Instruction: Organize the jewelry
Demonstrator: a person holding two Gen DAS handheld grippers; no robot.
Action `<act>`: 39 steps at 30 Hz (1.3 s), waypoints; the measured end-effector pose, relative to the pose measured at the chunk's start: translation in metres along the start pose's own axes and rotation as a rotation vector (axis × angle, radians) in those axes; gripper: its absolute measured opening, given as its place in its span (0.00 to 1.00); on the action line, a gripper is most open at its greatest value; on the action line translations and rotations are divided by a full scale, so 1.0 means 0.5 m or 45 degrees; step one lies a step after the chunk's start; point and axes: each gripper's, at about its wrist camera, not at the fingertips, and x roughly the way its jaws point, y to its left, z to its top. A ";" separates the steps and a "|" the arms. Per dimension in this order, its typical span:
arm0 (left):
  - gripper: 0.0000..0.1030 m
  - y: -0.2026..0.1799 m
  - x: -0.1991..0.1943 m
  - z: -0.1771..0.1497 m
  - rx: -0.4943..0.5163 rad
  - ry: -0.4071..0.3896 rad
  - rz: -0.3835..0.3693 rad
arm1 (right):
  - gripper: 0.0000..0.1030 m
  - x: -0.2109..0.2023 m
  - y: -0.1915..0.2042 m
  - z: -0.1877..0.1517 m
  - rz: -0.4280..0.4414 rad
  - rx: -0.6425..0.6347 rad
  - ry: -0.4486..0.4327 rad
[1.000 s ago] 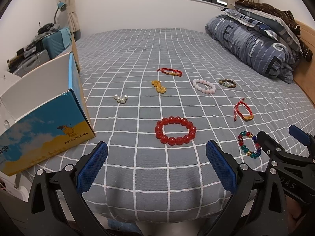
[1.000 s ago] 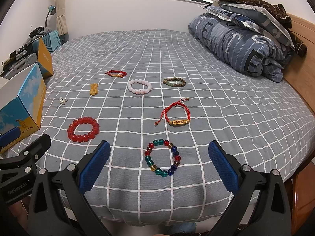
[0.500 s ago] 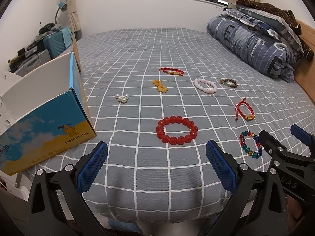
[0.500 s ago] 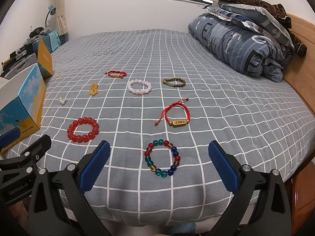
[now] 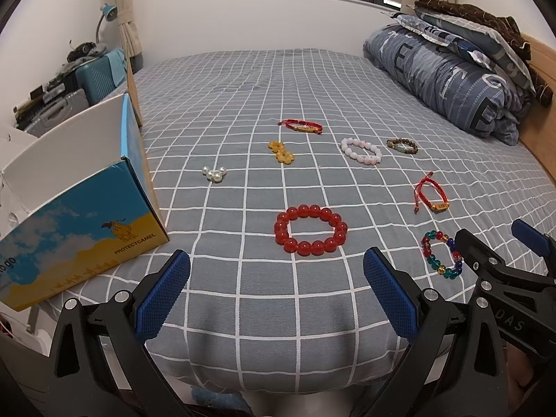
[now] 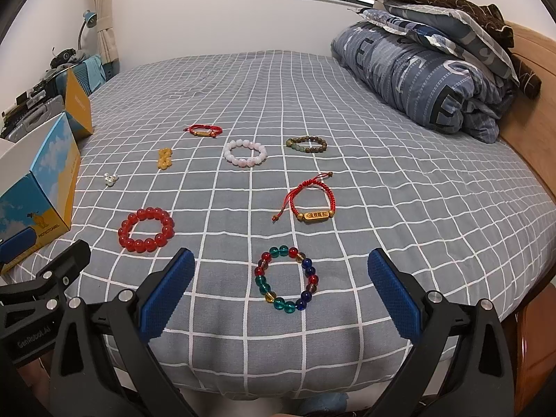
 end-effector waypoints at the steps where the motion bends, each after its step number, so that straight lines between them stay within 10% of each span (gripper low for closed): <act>1: 0.95 0.000 0.000 0.000 -0.001 0.000 -0.002 | 0.93 0.000 0.000 0.000 0.000 -0.001 0.000; 39: 0.95 -0.040 0.077 0.021 0.051 0.037 -0.061 | 0.93 0.079 -0.040 -0.017 -0.002 0.010 0.104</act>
